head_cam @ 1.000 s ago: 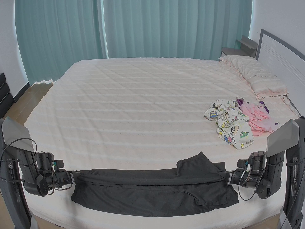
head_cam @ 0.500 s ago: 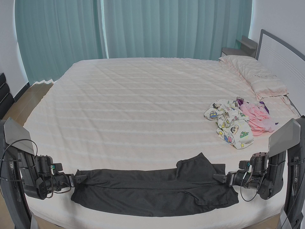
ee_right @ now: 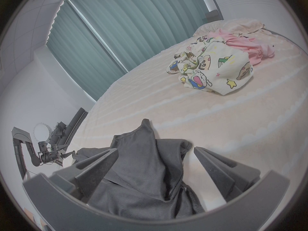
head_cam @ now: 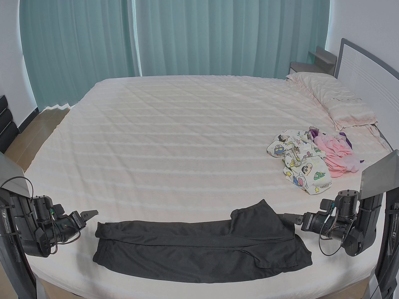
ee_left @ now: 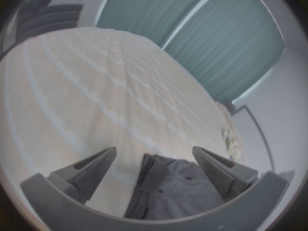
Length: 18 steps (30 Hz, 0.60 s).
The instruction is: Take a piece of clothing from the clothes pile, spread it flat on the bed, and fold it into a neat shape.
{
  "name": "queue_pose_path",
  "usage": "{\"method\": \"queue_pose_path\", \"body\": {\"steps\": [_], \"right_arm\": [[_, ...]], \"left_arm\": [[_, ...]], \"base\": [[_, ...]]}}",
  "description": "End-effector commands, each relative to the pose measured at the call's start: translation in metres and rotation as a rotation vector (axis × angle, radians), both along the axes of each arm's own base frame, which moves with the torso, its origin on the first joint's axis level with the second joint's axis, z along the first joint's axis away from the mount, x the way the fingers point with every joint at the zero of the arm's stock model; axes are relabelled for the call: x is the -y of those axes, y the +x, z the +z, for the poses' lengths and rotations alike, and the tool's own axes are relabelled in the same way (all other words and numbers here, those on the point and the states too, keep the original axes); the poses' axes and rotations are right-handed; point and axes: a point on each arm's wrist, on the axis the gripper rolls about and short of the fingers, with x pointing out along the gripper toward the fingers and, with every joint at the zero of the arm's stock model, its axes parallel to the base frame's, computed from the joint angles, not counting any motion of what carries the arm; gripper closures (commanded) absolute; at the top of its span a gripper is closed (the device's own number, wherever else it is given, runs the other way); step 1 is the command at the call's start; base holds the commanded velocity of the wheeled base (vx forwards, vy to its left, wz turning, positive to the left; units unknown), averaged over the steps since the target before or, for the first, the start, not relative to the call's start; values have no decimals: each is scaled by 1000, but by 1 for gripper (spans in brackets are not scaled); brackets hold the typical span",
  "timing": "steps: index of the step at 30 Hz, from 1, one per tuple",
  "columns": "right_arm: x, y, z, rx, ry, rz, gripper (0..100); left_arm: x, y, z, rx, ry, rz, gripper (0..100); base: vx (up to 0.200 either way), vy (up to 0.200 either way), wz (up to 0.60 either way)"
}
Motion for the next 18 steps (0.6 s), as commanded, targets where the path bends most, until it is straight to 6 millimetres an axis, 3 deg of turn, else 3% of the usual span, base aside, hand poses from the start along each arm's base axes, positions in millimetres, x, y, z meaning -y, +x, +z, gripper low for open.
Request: {"method": "queue_pose_path", "body": {"steps": [1,10,18], "right_arm": [[-14,-8,-16,-87,22,30,0],[-12,-2,-17,-109,89,-60,0],[-38,5,11,-2,129,4,0]], "left_arm": [[4,-2,32,54,-195,88,0],[5,-5,25,7,-260,120,0],[4,-4,12,-28,-268,129,0]], "base": [[0,0,0],[0,0,0],[0,0,0]]}}
